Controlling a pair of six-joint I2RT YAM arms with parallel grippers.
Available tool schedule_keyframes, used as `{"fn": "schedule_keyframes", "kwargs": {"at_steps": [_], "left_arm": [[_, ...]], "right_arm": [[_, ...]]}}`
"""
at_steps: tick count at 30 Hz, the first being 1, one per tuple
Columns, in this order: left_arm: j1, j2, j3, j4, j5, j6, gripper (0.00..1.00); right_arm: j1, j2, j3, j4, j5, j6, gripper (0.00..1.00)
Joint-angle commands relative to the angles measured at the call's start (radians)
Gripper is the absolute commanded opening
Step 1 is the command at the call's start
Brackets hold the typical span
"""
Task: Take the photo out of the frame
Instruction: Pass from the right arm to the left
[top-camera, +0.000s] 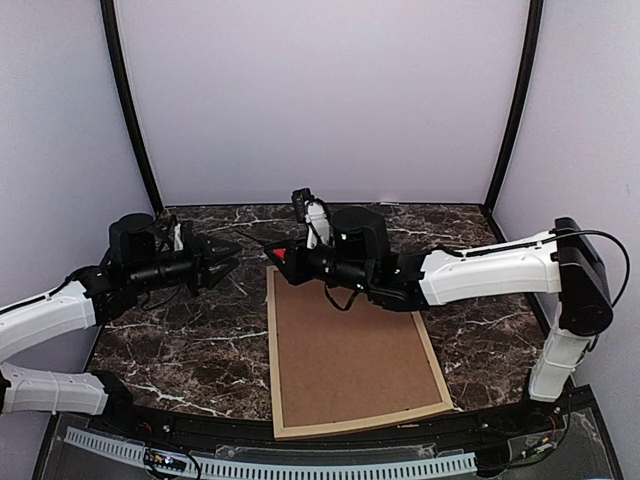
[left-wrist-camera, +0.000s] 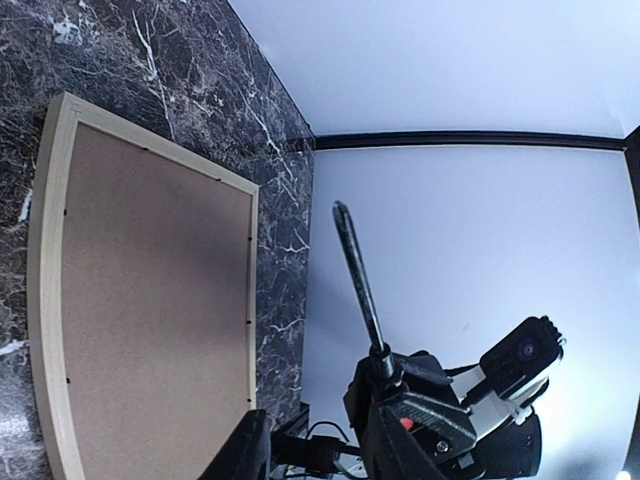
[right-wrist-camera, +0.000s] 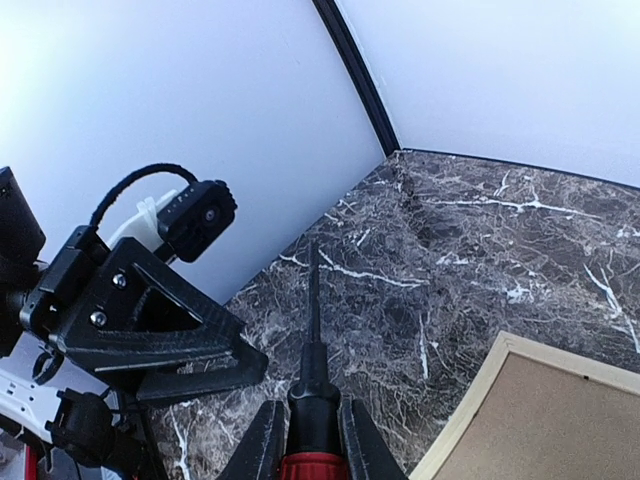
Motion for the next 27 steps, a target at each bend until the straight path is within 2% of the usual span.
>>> {"fn": "schedule_keyframes", "kwargs": {"at_steps": [1, 11, 21, 27], "left_arm": [[-0.008, 0.021, 0.022, 0.171, 0.011, -0.125, 0.34], [-0.013, 0.016, -0.018, 0.292, -0.081, -0.205, 0.30], [-0.013, 0.018, 0.014, 0.170, -0.105, -0.188, 0.29], [-0.013, 0.006, 0.014, 0.128, -0.139, -0.163, 0.30]], "right_arm": [[0.025, 0.041, 0.067, 0.089, 0.084, -0.040, 0.00], [0.057, 0.118, 0.161, 0.074, 0.127, -0.080, 0.00], [0.080, 0.120, 0.184, 0.047, 0.202, -0.127, 0.00], [0.085, 0.119, 0.179, 0.048, 0.194, -0.134, 0.00]]}}
